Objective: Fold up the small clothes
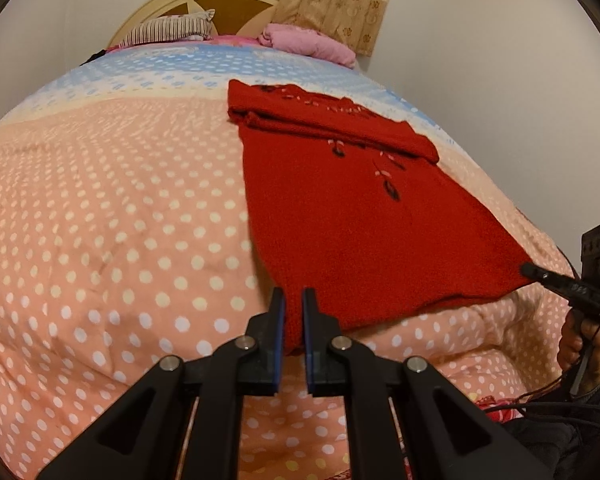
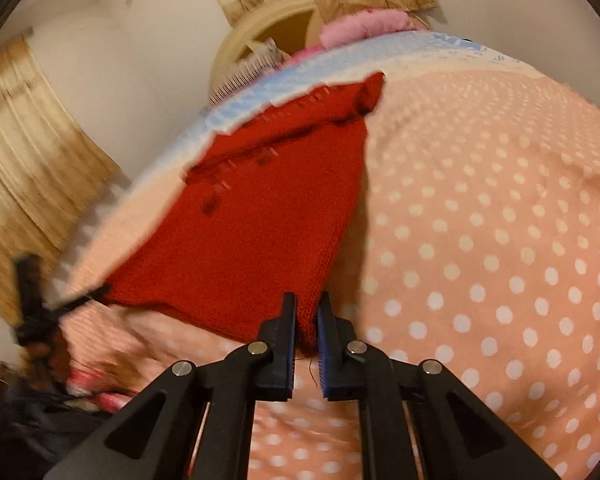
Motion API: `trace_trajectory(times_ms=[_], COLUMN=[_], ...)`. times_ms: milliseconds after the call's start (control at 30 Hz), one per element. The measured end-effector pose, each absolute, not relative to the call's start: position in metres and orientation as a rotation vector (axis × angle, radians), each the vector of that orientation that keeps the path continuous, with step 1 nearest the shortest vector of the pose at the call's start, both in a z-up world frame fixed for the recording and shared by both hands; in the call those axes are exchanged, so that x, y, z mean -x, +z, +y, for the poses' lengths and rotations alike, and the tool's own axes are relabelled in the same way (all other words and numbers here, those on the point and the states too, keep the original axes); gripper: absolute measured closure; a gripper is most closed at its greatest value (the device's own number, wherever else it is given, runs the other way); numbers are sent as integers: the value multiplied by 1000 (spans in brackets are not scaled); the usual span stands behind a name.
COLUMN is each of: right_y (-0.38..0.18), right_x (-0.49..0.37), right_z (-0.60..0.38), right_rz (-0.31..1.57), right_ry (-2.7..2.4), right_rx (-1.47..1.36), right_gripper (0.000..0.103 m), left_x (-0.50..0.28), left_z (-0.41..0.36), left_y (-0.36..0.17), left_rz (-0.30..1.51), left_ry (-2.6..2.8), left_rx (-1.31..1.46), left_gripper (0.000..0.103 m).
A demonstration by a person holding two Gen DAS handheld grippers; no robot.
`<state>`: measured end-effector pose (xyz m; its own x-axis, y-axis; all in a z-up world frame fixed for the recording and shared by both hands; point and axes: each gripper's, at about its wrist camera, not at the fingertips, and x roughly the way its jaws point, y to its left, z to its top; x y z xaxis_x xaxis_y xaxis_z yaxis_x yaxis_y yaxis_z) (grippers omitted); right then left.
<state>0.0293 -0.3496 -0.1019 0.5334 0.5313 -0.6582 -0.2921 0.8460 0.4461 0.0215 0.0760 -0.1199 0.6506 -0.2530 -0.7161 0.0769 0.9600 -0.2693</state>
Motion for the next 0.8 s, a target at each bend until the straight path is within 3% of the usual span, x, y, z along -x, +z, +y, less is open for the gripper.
trace_trajectory(times_ms=[367,800], right_y=[-63,-19], right_x=[-22,-60], right_z=[-370,-360], right_rz=[745,633], right_ry=[595,541], right_rx=[-460,-400], right_gripper=[95,95], left_x=[-28,-75], left_z=[85,102], left_y=[-103,-73], left_rz=[811,731], left_ry=[-192,-204], left_rx=[226,279], left_gripper=[95,95])
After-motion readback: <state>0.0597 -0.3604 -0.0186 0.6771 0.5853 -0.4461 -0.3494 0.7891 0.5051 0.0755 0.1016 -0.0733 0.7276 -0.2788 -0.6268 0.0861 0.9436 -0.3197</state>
